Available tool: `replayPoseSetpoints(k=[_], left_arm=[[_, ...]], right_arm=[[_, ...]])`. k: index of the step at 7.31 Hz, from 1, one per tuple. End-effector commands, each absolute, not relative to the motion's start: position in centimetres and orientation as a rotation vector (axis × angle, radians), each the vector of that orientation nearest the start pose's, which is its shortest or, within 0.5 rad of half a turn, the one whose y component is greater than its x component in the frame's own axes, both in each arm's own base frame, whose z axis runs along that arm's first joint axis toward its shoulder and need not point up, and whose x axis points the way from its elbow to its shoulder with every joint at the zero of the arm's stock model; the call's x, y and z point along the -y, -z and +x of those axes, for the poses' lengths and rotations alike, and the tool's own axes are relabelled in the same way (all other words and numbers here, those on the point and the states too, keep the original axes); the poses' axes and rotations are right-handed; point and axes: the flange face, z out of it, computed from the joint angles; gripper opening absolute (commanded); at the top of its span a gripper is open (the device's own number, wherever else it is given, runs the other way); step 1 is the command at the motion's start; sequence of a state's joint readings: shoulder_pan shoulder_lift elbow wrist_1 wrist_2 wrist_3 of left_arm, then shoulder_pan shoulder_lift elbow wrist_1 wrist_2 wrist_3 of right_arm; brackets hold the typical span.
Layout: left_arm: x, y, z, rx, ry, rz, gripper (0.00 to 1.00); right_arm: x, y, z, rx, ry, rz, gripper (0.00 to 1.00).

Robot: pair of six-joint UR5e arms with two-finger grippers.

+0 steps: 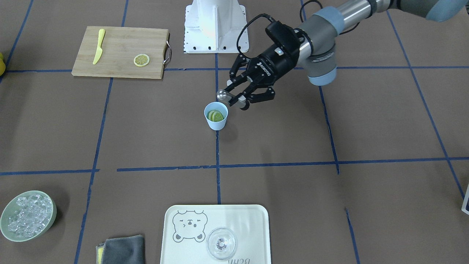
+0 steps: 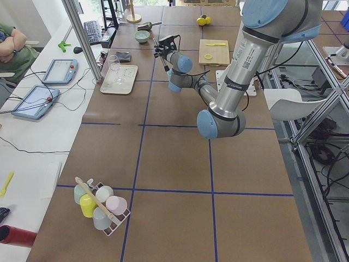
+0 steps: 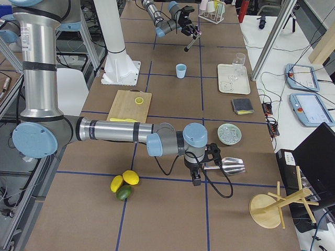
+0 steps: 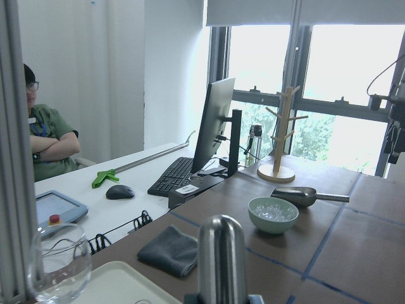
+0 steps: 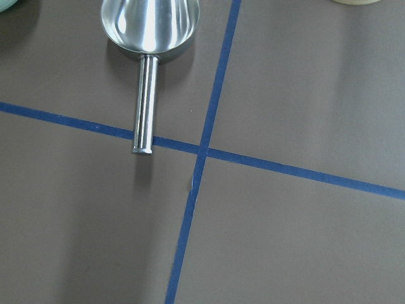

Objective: Squeeze lemon into cup
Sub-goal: 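Lift the metal rod with the left gripper and move it over the cup, then press the metal rod down onto the lemon in the cup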

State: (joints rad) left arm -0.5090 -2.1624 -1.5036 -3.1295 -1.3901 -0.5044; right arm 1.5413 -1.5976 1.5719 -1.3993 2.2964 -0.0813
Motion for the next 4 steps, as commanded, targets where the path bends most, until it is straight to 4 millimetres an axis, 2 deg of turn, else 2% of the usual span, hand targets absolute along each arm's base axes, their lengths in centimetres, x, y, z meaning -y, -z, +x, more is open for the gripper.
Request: replayPoseSetpoints(k=[1,2,4], left_arm=[[40.6,-17.4,49.5,-1.502,-0.084,1.602,0.00],[41.0,-20.1,50.6,-1.521,-0.074,1.647,0.00],[40.6,-21.7,52.8,-1.429,-0.083,1.683,0.00]], right_arm=[[49.1,-65.9,5.8,0.720,0.148,0.158,1.00],[49.0,-65.9,6.0,0.720,0.145,0.159,1.00],[49.0,-65.9,6.3,0.719,0.136,0.159,1.00]])
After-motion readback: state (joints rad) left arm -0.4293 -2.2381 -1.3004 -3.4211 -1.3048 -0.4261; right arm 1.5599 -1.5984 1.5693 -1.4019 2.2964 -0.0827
